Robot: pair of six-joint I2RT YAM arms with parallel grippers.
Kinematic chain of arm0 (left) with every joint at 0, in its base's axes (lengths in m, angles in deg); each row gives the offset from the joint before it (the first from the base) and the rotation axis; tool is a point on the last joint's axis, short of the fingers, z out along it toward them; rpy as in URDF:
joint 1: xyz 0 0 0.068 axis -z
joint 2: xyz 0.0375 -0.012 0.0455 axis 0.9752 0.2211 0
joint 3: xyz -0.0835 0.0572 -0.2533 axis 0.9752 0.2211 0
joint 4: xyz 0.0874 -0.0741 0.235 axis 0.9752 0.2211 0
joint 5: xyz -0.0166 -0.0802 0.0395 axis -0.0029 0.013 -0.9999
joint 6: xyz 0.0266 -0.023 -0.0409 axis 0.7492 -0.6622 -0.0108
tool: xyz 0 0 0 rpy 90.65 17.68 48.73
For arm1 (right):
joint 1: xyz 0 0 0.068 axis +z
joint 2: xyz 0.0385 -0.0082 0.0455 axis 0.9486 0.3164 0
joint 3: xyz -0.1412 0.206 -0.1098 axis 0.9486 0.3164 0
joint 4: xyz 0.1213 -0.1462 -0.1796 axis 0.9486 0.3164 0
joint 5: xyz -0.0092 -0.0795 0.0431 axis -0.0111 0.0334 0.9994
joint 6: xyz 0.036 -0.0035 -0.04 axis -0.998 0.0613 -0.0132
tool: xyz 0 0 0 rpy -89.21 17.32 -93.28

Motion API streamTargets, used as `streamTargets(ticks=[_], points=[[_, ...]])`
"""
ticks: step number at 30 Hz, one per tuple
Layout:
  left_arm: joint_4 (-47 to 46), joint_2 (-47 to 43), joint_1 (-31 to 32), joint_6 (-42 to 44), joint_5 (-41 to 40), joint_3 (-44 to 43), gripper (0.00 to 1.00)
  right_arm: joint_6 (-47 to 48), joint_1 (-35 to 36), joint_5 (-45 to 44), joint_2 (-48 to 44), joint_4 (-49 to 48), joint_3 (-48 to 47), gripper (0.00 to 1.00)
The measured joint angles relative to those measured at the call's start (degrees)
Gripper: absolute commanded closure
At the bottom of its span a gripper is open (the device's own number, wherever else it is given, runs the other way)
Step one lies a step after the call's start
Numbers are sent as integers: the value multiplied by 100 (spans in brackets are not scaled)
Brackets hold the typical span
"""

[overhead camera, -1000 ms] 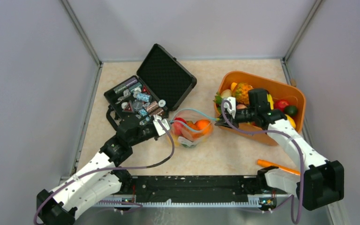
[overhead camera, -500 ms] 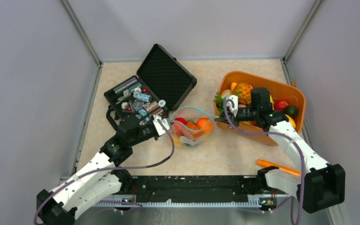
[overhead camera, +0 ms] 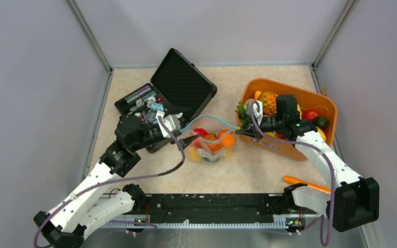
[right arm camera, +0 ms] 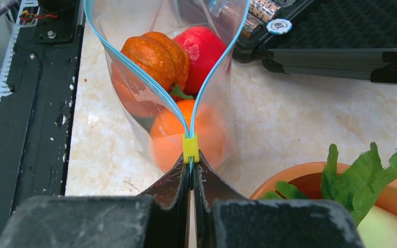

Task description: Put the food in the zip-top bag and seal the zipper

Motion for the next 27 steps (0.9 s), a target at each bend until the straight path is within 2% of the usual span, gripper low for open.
streamTargets(ticks=[3, 5, 8, 10, 15, 23, 27], points=[[-190, 608, 68, -245, 855, -833, 15, -129, 0, 26, -28, -96, 2, 100], [-249, 1010, 267, -229, 1213, -1213, 15, -186, 0, 44, -66, -144, 2, 100], [-63, 1692, 713, 146, 1458, -1606, 21, -236, 7, 63, -109, -208, 4, 100], [144, 2190, 883, 374, 1589, -1753, 29, -258, 7, 74, -155, -234, 13, 100], [492, 3082, 929, 579, 1777, -1803, 38, -302, 26, 120, -363, -310, 98, 100], [-17, 3550, 951, 199, 1825, -1980, 40, -326, 81, 103, -428, -348, 120, 100], [-343, 3606, 1016, 7, 1808, -1980, 56, -323, 116, 61, -428, -345, 120, 100]])
